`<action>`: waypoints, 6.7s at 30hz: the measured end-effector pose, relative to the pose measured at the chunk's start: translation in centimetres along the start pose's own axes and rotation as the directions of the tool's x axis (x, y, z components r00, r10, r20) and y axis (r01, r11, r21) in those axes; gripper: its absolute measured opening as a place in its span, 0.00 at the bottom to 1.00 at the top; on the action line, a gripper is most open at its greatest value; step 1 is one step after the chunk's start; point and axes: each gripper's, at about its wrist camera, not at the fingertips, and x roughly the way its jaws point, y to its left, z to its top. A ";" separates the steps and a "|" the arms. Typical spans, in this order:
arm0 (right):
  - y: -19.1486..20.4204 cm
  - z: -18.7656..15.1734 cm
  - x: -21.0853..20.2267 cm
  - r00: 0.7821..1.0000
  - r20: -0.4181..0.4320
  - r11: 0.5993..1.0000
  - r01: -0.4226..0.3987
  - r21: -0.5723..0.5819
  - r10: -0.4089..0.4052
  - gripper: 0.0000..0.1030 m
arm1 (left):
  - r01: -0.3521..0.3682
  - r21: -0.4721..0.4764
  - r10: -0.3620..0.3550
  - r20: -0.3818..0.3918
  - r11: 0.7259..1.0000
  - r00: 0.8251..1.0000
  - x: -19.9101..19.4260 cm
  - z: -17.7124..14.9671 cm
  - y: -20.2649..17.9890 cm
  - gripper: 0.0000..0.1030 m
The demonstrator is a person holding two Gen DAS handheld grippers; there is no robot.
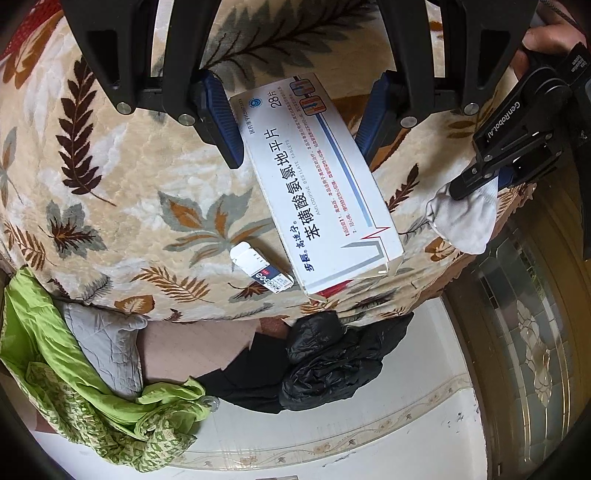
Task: Collect trash
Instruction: 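Lift the white medicine box with the right gripper while the left holds the cloth, then carry the cloth and medicine box to the red wastebasket and open both grippers, then move both open grippers back over the trash on the bed, then grasp the red box with the left gripper while the right grasps the white-and-blue box, then lift the red box with the left gripper while the right lifts the white box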
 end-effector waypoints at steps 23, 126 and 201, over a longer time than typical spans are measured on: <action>0.0 0.0 -0.1 1.000 0.004 1.000 0.002 0.003 -0.002 0.64 | -0.003 0.003 0.003 0.001 1.000 1.000 -0.1 0.0 0.0 0.23; -14.0 -0.5 -12.5 0.999 -0.020 0.940 0.049 0.339 -0.045 0.68 | 0.478 -0.028 -0.477 -0.140 0.878 0.868 1.8 4.9 -7.9 0.77; -1.9 2.3 2.7 0.992 -0.124 1.000 0.028 -0.006 -0.028 0.41 | 0.312 -0.178 -0.349 -0.240 0.933 0.906 7.8 1.7 0.0 0.17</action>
